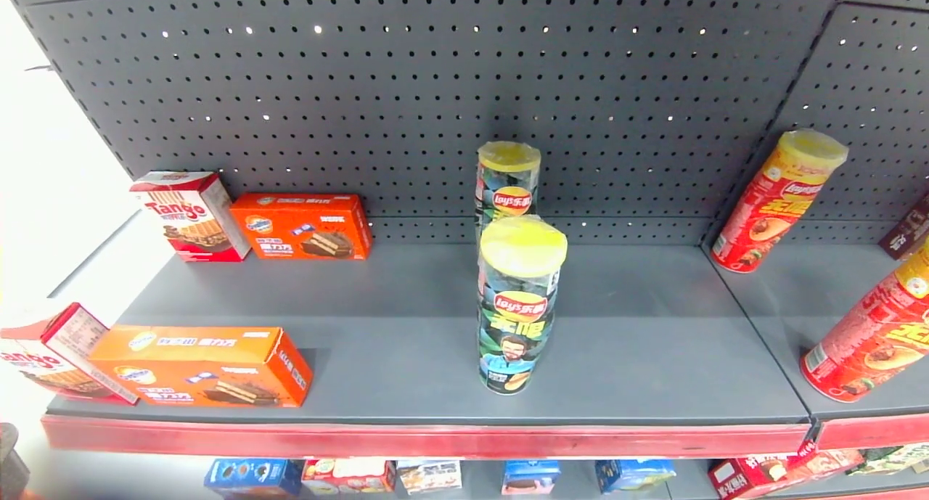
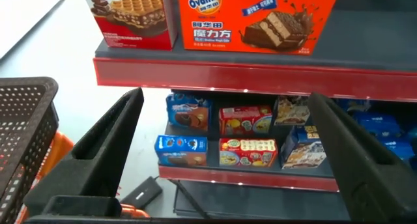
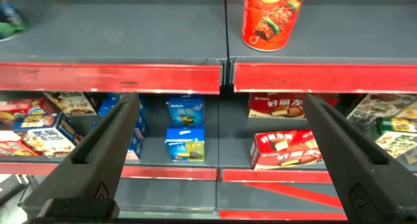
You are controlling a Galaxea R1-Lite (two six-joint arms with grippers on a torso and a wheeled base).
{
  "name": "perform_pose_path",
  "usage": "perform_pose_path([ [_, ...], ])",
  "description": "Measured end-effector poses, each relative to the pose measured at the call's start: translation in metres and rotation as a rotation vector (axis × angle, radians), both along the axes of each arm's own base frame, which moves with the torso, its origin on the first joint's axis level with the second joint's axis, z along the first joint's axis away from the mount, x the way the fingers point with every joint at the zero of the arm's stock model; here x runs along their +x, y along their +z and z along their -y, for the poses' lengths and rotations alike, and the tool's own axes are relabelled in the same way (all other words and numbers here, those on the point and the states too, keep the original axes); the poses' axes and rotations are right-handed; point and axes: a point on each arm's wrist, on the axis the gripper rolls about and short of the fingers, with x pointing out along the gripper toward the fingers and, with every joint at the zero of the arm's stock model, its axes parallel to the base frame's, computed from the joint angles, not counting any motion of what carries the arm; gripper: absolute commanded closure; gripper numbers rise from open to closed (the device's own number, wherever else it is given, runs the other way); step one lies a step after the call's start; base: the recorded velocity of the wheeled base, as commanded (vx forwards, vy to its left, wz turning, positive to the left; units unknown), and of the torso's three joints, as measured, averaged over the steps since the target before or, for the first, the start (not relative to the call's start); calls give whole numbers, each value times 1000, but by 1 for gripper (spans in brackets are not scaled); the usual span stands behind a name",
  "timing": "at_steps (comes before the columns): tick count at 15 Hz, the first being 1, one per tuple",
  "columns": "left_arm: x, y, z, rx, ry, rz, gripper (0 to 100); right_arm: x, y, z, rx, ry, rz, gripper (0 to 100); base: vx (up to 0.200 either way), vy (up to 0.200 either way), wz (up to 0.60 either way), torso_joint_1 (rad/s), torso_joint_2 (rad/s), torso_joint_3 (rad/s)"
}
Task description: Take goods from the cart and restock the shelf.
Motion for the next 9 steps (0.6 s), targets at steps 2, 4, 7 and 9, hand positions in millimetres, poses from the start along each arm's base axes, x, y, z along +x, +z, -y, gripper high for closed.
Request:
perform_pose_path([
  [2,0,0,0,1,0,0,0,0,0,0,0,0,0,0,-100,0,0,11,4,1],
  [4,0,0,0,2,-1,0,0,0,0,0,0,0,0,0,-100,0,0,11,4,-1],
  [7,0,0,0,0,0,0,0,0,0,0,-1,0,1,0,0,0,0,0,0,0],
  [9,0,0,0,0,0,0,0,0,0,0,0,0,0,0,0,0,0,0,0,0],
])
